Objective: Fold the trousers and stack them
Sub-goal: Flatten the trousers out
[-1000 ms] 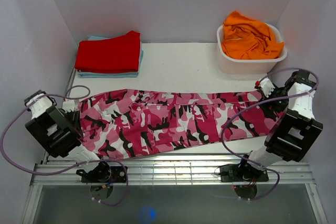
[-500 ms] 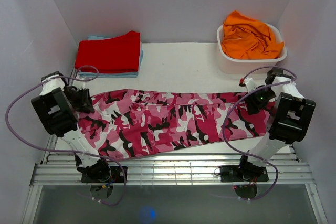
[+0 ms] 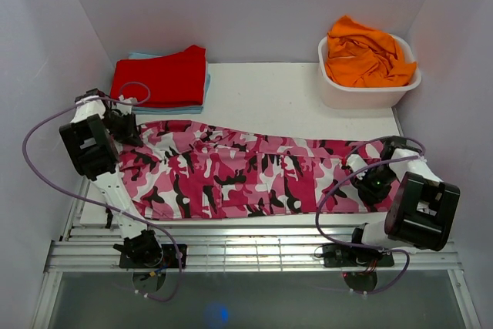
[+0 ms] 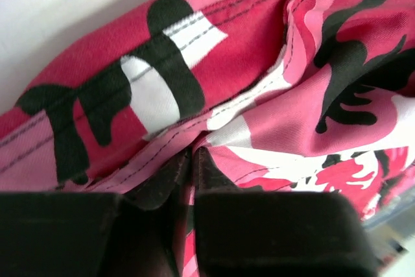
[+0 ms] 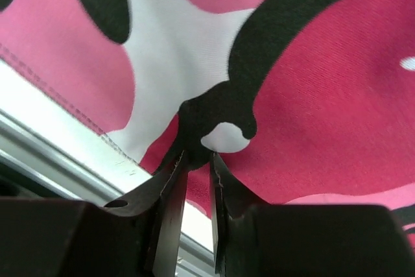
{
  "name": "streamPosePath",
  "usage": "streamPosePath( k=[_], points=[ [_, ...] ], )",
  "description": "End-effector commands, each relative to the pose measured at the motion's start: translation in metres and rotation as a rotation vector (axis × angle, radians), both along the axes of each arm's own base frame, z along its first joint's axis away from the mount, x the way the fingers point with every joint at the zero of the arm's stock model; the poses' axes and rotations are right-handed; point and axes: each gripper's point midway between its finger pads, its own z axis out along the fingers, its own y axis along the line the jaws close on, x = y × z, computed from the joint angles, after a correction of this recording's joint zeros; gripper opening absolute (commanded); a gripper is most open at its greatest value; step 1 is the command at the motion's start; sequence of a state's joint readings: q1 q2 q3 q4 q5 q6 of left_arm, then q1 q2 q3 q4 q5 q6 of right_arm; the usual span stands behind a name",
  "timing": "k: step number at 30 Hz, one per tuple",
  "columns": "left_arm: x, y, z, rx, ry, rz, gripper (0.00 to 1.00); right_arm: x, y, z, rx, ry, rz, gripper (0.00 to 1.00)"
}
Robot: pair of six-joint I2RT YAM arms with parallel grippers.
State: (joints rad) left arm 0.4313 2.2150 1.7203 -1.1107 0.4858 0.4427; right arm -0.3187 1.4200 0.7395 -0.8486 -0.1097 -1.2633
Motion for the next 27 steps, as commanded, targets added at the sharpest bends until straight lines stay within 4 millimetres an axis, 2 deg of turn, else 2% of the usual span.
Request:
streamPosePath(
  k=[1, 3, 4, 5, 6, 7, 8, 10, 11, 13, 14, 15, 16, 17, 18, 19, 20, 21, 23, 25, 27],
  points=[
    [0.04, 0.028, 0.01, 0.143, -0.153, -0.052, 0.21, -0.062, 0.017, -0.003, 0.072, 0.199, 0.132, 0.25],
    [0.041, 0.024, 0.022, 0.133, -0.178, -0.073, 0.29, -0.07, 0.025, 0.005, 0.12, 0.217, 0.183, 0.26],
    [0.04, 0.021, 0.03, 0.122, -0.205, -0.102, 0.37, -0.065, 0.031, 0.012, 0.156, 0.196, 0.193, 0.27],
    [0.043, 0.008, 0.056, 0.069, -0.284, -0.131, 0.41, -0.071, 0.037, 0.022, 0.197, 0.222, 0.196, 0.28],
    [0.039, -0.003, 0.072, 0.033, -0.321, -0.16, 0.45, -0.066, 0.041, 0.03, 0.222, 0.209, 0.199, 0.3],
    [0.038, -0.019, 0.085, -0.007, -0.377, -0.213, 0.5, -0.043, 0.046, 0.045, 0.261, 0.141, 0.185, 0.33],
    [0.036, -0.029, 0.115, 0.007, -0.449, -0.245, 0.52, -0.034, 0.049, 0.056, 0.288, 0.123, 0.165, 0.35],
    [0.029, -0.053, 0.138, -0.007, -0.512, -0.317, 0.54, -0.004, 0.053, 0.074, 0.331, 0.049, 0.098, 0.39],
    [0.021, -0.082, 0.154, -0.016, -0.555, -0.396, 0.55, 0.023, 0.046, 0.092, 0.317, -0.03, 0.088, 0.4],
    [0.006, -0.118, 0.162, -0.032, -0.574, -0.496, 0.55, 0.054, 0.039, 0.101, 0.318, -0.086, 0.027, 0.41],
    [-0.008, -0.153, 0.157, -0.064, -0.557, -0.584, 0.55, 0.076, 0.029, 0.114, 0.288, -0.145, 0.01, 0.41],
    [-0.017, -0.173, 0.166, -0.077, -0.594, -0.631, 0.55, 0.095, 0.02, 0.115, 0.255, -0.194, -0.008, 0.41],
    [-0.025, -0.19, 0.165, -0.092, -0.596, -0.669, 0.55, 0.105, 0.009, 0.109, 0.219, -0.181, -0.025, 0.41],
    [-0.039, -0.225, 0.161, -0.12, -0.589, -0.757, 0.55, 0.114, 0.001, 0.108, 0.186, -0.189, -0.044, 0.41],
    [-0.05, -0.239, 0.152, -0.134, -0.568, -0.773, 0.55, 0.134, -0.011, 0.104, 0.146, -0.23, -0.047, 0.41],
    [-0.065, -0.263, 0.145, -0.16, -0.547, -0.842, 0.55, 0.139, -0.023, 0.101, 0.09, -0.231, -0.053, 0.41],
    [-0.07, -0.273, 0.139, -0.165, -0.543, -0.869, 0.55, 0.145, -0.03, 0.097, 0.061, -0.237, -0.053, 0.41],
    [-0.083, -0.28, 0.122, -0.174, -0.483, -0.881, 0.55, 0.155, -0.04, 0.091, 0.022, -0.246, -0.054, 0.41],
    [-0.103, -0.3, 0.108, -0.2, -0.442, -0.946, 0.55, 0.163, -0.047, 0.084, -0.003, -0.249, -0.056, 0.42],
    [-0.122, -0.315, 0.092, -0.218, -0.398, -1.001, 0.55, 0.174, -0.055, 0.077, -0.025, -0.258, -0.059, 0.46],
    [-0.129, -0.324, 0.083, -0.209, -0.399, -1.037, 0.55, 0.181, -0.06, 0.069, -0.043, -0.263, -0.067, 0.53]
  ],
)
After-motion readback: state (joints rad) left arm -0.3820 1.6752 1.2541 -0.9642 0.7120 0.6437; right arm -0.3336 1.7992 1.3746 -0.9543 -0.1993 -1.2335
